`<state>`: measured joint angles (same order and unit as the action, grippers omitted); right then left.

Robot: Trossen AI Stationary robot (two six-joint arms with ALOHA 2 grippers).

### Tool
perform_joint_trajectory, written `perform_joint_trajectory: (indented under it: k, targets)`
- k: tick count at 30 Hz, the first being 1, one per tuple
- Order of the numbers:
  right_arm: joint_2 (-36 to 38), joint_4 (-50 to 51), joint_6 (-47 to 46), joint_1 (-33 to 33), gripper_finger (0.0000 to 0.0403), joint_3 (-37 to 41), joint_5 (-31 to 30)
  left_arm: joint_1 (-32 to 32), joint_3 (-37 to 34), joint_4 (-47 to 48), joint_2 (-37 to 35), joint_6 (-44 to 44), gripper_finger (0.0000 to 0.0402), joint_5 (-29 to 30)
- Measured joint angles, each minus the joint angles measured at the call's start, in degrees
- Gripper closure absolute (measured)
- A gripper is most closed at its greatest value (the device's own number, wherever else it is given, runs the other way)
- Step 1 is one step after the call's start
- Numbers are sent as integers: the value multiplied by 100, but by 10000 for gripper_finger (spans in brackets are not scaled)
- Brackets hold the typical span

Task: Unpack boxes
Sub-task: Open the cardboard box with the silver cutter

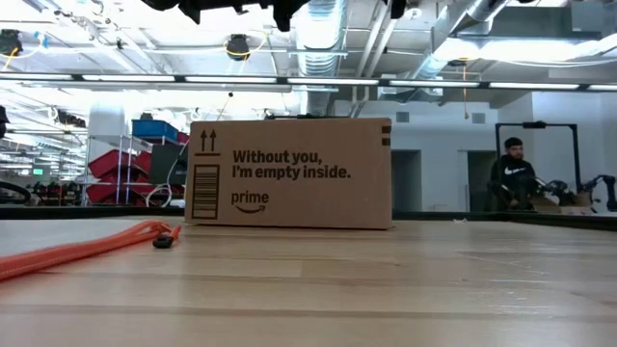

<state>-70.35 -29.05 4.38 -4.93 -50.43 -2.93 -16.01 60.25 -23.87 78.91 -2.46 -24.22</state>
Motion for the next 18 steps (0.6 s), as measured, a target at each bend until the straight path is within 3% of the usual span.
perform_joint_trajectory:
  k: [18]
  targets:
    - [-26, 1, 20, 31, 287, 4, 29, 83, 0, -183, -1, 19, 226, 9]
